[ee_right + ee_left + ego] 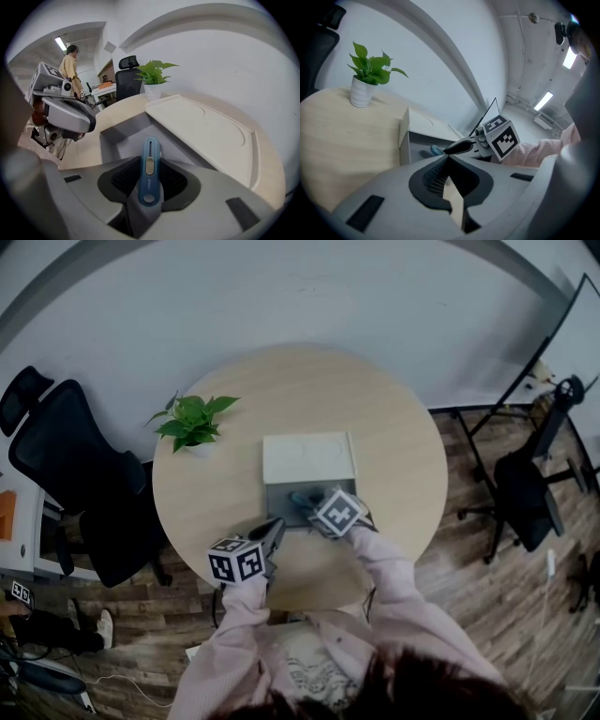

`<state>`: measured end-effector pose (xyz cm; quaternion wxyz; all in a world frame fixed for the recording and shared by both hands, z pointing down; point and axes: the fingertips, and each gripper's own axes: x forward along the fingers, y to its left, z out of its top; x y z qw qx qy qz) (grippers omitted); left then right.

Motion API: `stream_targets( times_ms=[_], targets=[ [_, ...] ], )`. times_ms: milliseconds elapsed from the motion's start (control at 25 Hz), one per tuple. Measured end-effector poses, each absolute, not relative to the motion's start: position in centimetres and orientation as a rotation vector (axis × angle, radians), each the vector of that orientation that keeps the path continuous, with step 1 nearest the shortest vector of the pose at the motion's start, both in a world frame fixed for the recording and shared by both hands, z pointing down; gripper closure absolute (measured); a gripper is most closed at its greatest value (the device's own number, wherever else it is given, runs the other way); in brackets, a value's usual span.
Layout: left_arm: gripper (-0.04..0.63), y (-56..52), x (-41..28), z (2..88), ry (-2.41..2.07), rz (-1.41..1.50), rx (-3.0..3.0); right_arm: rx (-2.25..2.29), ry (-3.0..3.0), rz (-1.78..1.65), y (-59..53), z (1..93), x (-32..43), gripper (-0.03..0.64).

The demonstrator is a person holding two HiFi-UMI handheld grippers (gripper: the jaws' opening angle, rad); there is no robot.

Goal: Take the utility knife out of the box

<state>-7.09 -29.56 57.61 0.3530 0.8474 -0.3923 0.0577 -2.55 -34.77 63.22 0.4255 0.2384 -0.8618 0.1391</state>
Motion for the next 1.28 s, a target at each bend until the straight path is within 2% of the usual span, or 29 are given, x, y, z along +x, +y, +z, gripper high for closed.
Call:
stream_targets(
  times_ms=[1280],
  targets=[
    [0.589, -27.5, -5.9, 55.2, -1.017, 0.160, 2.319, 0.784, -2.489, 0.447, -32.5, 56.3, -2.1, 0.479]
  ],
)
